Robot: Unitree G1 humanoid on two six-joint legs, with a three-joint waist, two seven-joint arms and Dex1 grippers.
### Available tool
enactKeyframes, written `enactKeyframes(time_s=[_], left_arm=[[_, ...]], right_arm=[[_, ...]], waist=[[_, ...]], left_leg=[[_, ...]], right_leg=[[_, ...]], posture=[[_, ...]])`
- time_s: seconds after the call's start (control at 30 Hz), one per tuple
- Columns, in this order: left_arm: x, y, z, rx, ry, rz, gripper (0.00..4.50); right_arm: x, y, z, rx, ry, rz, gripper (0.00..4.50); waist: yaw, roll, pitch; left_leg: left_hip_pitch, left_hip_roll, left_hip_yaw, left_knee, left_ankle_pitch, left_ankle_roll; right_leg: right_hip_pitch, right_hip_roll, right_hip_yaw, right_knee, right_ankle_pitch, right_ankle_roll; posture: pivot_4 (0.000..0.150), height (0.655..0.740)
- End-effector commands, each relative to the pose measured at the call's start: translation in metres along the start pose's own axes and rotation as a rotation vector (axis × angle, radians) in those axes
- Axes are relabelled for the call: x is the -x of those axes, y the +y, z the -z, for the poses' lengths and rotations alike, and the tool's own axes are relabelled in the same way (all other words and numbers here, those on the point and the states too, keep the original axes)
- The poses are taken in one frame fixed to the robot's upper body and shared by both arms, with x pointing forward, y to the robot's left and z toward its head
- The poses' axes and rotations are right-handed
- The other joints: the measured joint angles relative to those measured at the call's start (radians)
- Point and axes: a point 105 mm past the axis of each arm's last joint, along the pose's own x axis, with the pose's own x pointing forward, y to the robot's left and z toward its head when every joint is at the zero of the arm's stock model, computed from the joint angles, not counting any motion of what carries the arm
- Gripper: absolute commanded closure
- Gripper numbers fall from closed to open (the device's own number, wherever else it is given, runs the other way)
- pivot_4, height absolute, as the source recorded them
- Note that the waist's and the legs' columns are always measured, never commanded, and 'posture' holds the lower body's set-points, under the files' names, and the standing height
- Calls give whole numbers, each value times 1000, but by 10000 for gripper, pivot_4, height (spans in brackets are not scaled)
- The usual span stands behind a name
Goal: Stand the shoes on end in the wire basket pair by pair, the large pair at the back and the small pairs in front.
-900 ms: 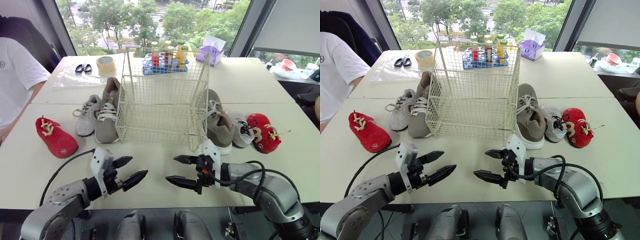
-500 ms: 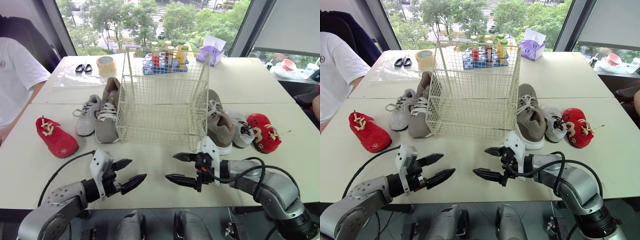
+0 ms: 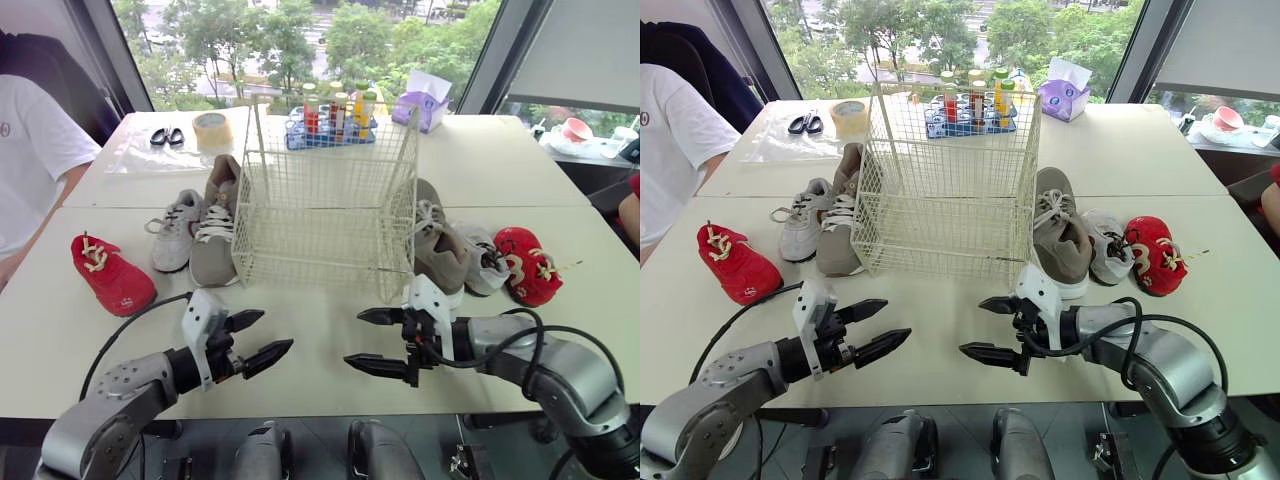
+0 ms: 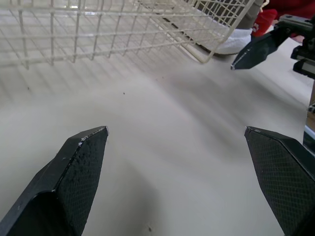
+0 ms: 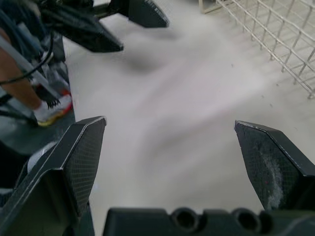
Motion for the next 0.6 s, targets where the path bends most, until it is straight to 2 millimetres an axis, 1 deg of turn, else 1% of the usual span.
enactKeyframes(time_s=[0.03,0.1,0.17,0.23,0.3,0.33,0.37,0.43,0.47,0.53,0.6], left_arm=[[9,-2,-12,-46,2,44,0],[13,0,-22,-132,14,56,0],[12,1,-38,-185,-5,75,0],[12,-1,-48,-204,-14,103,0],[15,-8,-57,-215,2,161,0],[20,-11,-70,-217,-13,175,0],[23,-13,-80,-217,-24,185,0],[29,-16,-97,-205,-76,175,0],[31,-19,-105,-202,-102,174,0],[34,-26,-114,-203,-121,190,0],[35,-32,-115,-214,-99,217,0]], right_arm=[[22,12,-33,21,-63,-74,95],[38,11,-53,55,-66,-81,95],[50,4,-73,128,-62,-43,95],[54,-2,-88,177,-59,-15,95],[57,-7,-99,233,-34,6,95],[57,-14,-100,286,37,19,95],[58,-19,-100,320,93,29,95],[57,-34,-102,357,143,48,95],[55,-41,-103,377,159,52,95],[49,-52,-101,414,208,47,95],[41,-58,-99,441,247,19,95]], waist=[[0,0,0],[0,0,0],[0,0,0],[1,0,0],[-1,0,0],[-2,0,0],[-3,1,1],[-5,1,1],[-5,0,1],[-7,1,1],[-9,1,1]], left_leg=[[0,0,0,0,0,0],[0,0,0,0,0,0],[0,0,0,0,0,0],[0,0,0,0,0,0],[0,0,0,0,0,0],[0,0,0,0,0,0],[-1,0,1,-1,0,0],[-3,0,2,0,0,1],[-3,0,2,0,0,1],[-2,0,2,0,0,1],[-2,0,2,0,0,0]], right_leg=[[0,0,0,0,0,0],[0,0,0,0,0,0],[0,0,0,0,0,0],[0,0,0,0,0,0],[0,0,0,-1,0,0],[0,0,0,-1,0,0],[-1,0,0,-1,0,0],[-5,-1,1,0,0,0],[-4,0,1,0,0,0],[-4,0,2,0,0,0],[-4,0,2,1,0,1]], posture=[[1500,7400],[1500,7400],[1500,7400],[1500,7400],[1500,7400],[1500,7400],[1500,7400],[1500,7400],[1500,7400],[1500,7400],[1500,7400]])
